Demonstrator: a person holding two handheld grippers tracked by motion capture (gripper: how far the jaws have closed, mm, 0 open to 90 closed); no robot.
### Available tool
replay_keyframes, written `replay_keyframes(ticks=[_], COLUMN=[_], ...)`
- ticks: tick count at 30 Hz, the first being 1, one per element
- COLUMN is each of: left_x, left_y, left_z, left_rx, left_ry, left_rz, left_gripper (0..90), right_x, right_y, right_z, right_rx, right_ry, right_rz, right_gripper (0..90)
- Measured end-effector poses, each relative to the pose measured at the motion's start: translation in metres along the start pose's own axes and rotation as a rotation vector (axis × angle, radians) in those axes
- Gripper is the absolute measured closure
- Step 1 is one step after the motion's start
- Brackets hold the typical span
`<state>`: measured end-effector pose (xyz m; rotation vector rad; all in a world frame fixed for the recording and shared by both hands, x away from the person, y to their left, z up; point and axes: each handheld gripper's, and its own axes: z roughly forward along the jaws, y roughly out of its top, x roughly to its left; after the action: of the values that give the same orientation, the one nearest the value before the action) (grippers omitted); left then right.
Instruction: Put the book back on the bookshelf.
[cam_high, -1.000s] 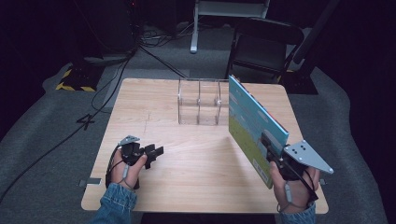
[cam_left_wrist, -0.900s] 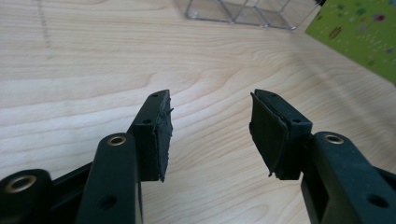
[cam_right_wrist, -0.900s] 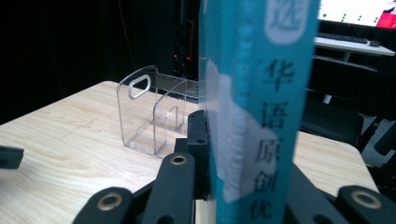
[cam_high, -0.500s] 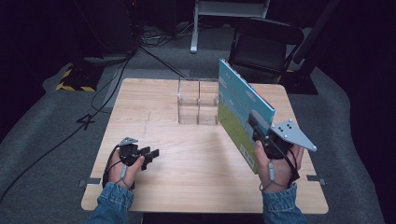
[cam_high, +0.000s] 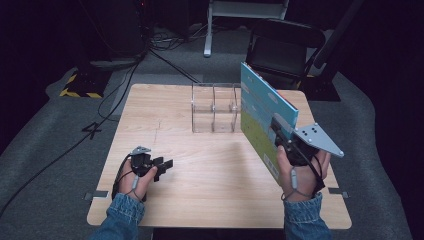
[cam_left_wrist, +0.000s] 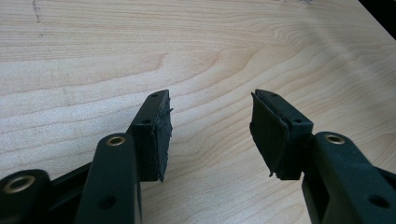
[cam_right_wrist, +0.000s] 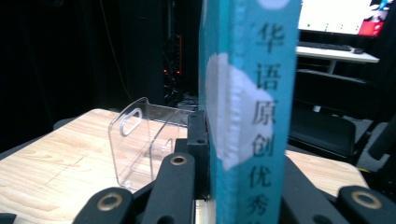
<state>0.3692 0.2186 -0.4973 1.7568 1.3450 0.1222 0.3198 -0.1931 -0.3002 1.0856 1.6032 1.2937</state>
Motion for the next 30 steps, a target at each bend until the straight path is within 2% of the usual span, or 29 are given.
replay_keyframes(ticks=[4, 6, 8, 9, 10, 13, 16, 18, 21, 22, 27, 30], left_x=[-0.003, -0.004, -0.003, -0.003, -0.001, 0.0, 0.0, -0.002, -0.002, -0.003, -0.004, -0.005], left_y=[0.0, 0.0, 0.0, 0.0, -0.001, -0.002, -0.002, -0.002, -0.001, -0.001, 0.0, 0.0], left_z=[0.001, -0.001, -0.002, -0.002, -0.003, -0.003, -0.001, 0.001, 0.002, 0.002, 0.006, 0.006], left_rx=[0.002, 0.003, -0.003, -0.003, -0.007, -0.012, -0.006, -0.004, -0.002, -0.009, -0.01, -0.009], left_ry=[0.001, 0.0, -0.002, -0.002, -0.002, -0.004, -0.012, -0.031, -0.039, -0.047, -0.066, -0.073], left_rz=[0.013, 0.012, 0.009, 0.009, 0.005, -0.008, -0.002, -0.008, -0.007, -0.013, -0.02, -0.012], left_gripper=[48.3, 48.1, 48.1, 48.1, 48.1, 48.1, 48.0, 48.2, 48.2, 48.2, 48.3, 48.3], right_x=[-0.007, -0.007, -0.008, -0.008, -0.01, -0.013, -0.017, -0.02, -0.021, -0.022, -0.023, -0.023], right_y=[0.004, 0.004, 0.004, 0.004, 0.003, 0.0, -0.002, -0.004, -0.006, -0.011, -0.016, -0.022], right_z=[0.003, 0.013, 0.023, 0.023, 0.032, 0.041, 0.05, 0.056, 0.061, 0.068, 0.076, 0.088], right_rx=[-0.024, -0.026, -0.023, -0.023, -0.031, -0.048, -0.063, -0.071, -0.073, -0.088, -0.101, -0.095], right_ry=[-0.009, -0.012, -0.016, -0.016, -0.02, -0.029, -0.039, -0.057, -0.075, -0.095, -0.1, -0.118], right_rz=[0.019, 0.007, 0.015, 0.015, 0.024, 0.044, 0.068, 0.083, 0.083, 0.079, 0.096, 0.075], right_gripper=[81.4, 81.4, 81.4, 81.4, 81.4, 81.4, 81.4, 81.4, 81.4, 81.4, 81.4, 81.4])
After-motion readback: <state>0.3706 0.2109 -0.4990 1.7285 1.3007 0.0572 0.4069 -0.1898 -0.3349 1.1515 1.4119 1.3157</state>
